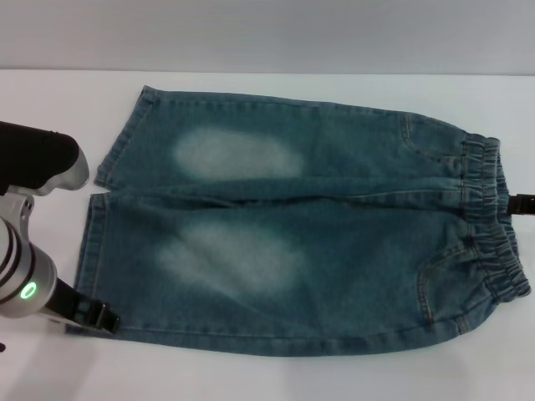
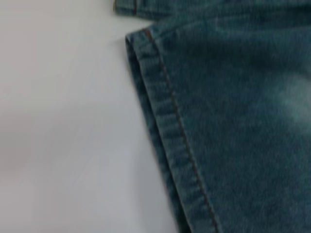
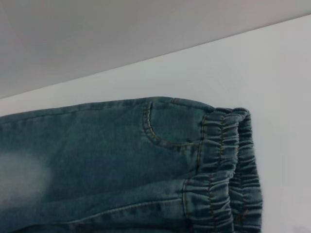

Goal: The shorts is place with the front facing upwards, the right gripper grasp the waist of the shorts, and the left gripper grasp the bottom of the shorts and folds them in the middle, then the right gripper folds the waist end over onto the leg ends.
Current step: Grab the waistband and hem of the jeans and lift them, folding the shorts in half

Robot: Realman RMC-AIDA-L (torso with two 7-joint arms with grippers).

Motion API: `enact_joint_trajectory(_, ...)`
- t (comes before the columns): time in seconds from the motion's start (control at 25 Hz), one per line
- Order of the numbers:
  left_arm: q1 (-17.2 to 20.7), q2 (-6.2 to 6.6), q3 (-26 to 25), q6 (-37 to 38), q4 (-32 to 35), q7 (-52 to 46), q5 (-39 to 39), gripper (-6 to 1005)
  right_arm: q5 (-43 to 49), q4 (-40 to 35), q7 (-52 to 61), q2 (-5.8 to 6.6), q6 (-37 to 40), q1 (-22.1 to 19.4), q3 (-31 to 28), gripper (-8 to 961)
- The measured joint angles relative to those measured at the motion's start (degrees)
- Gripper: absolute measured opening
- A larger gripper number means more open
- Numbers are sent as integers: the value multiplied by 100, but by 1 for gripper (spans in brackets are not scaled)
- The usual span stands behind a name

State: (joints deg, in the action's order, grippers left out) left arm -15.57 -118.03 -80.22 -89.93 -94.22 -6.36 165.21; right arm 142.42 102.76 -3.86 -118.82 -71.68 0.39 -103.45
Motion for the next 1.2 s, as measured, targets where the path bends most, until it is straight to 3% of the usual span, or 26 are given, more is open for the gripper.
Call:
enact_joint_trajectory(0.28,-159,-7,-9,-77,262,-8,2,681,-17,8,-34,8,-57,14,-45,793)
enact_joint_trajectory(0.4,-179,-9,-12,-90,214,-11,1,412,-19,14,-43,8,-63,13,-51,793)
enact_joint_trajectory(0.6,-205,-9,-12,-110,197,-12,-1,186,-22,15,-59,8,-67,19,-63,793)
enact_joint_trajectory(1.2,-342,-9,-11,-311,-69,-14,-16,85,10,16,-17,-3,-450,-11,-148,794)
